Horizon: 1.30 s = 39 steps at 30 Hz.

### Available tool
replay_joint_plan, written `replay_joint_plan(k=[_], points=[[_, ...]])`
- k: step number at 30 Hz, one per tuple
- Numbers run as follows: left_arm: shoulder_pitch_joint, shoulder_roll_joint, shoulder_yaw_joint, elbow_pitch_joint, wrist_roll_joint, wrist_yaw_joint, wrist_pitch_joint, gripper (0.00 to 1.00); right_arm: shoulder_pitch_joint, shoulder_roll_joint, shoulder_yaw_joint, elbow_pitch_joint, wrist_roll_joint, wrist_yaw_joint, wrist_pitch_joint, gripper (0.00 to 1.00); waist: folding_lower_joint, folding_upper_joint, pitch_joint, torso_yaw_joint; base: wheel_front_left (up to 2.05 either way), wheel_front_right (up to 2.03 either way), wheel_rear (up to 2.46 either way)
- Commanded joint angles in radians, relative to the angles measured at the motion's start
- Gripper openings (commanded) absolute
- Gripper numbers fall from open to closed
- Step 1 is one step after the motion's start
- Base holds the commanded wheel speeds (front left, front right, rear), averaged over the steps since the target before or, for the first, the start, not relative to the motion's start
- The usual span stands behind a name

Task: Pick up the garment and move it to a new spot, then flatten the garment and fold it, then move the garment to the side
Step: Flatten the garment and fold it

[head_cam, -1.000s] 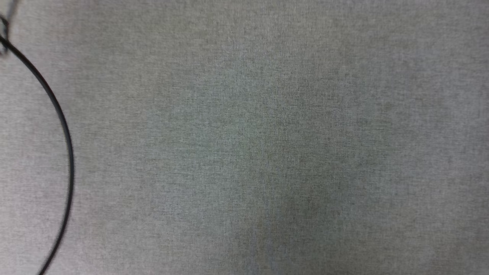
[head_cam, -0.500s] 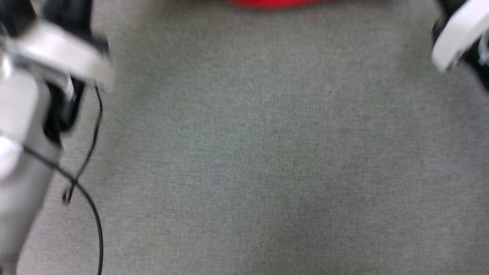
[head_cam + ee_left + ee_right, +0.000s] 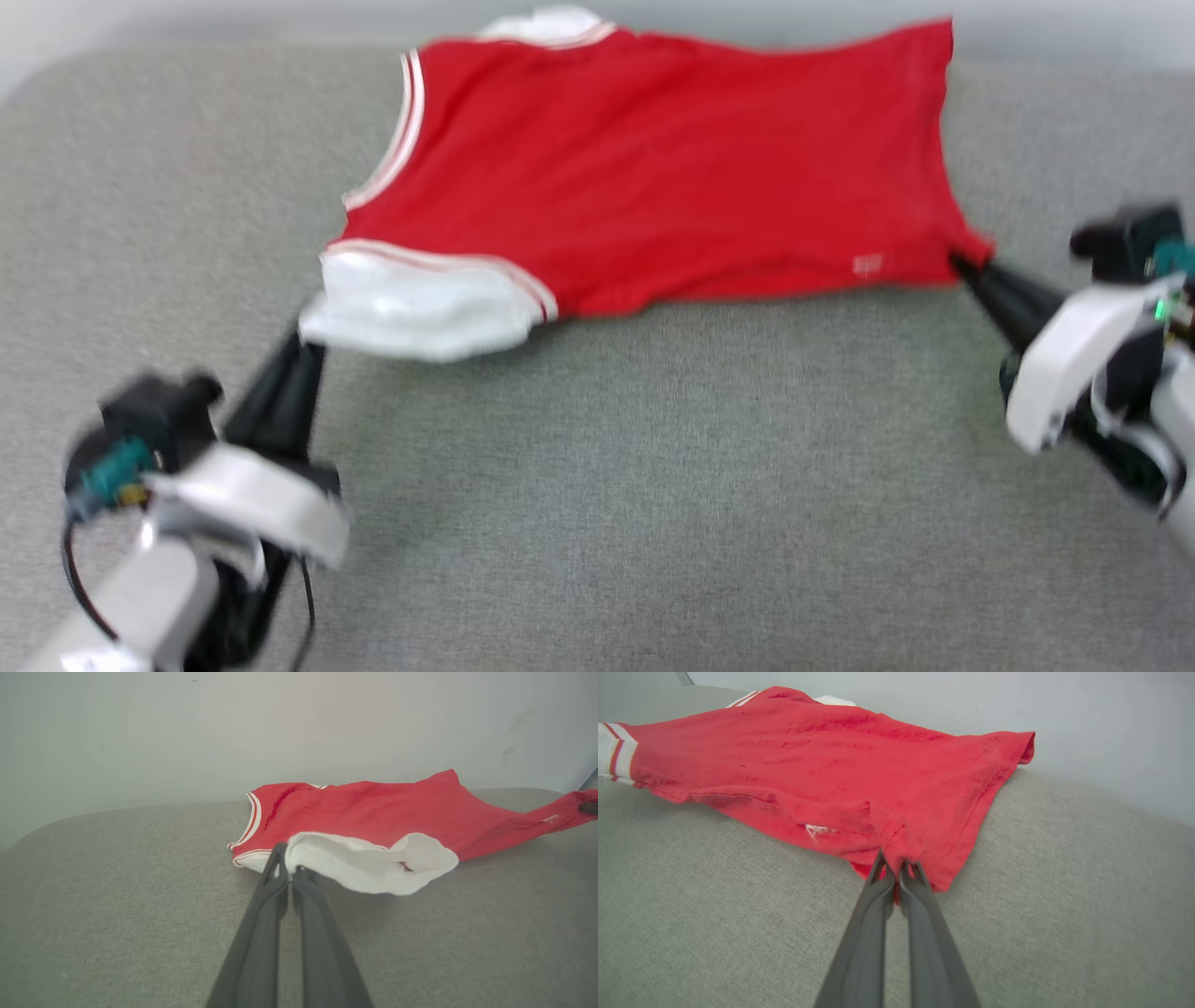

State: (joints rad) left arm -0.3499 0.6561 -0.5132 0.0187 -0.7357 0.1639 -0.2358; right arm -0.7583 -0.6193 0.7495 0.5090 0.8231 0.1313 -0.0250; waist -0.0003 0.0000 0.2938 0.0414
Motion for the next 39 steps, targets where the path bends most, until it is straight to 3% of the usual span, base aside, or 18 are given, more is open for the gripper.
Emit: replay_joint_plan(k=[1,6,17,29,39], points=[[0.043,0.001,-0.004,-0.015,-0.013,0.010,-0.002,0.00,0.045,-0.008,-0.004,-0.012,0.008,-0.001,-0.002,0.00,0.0003,0.0000,-0.048,0.007,0.00,0.00,0.00],[0.185,-0.003,-0.012,-0.052,-0.050,0.048,-0.006,0.00,0.184,-0.024,-0.022,-0.052,0.031,-0.001,0.006,0.00,0.0003,0.0000,-0.121,0.014,0.00,0.00,0.00],[0.461,0.010,-0.040,-0.112,-0.153,0.089,0.016,0.00,0.463,-0.031,-0.084,-0.128,0.021,-0.001,0.023,0.00,0.0003,0.0000,-0.242,0.004,0.00,0.00,0.00],[0.630,0.046,-0.079,-0.155,-0.255,0.079,0.100,0.00,0.780,-0.036,-0.228,-0.241,-0.007,-0.001,0.081,0.00,0.0003,0.0000,-0.316,0.020,0.00,0.00,0.00],[0.683,0.078,-0.073,-0.204,-0.290,0.075,0.118,0.00,0.926,0.005,-0.357,-0.333,-0.072,-0.001,0.136,0.00,0.0003,0.0000,-0.326,0.033,0.00,0.00,0.00]])
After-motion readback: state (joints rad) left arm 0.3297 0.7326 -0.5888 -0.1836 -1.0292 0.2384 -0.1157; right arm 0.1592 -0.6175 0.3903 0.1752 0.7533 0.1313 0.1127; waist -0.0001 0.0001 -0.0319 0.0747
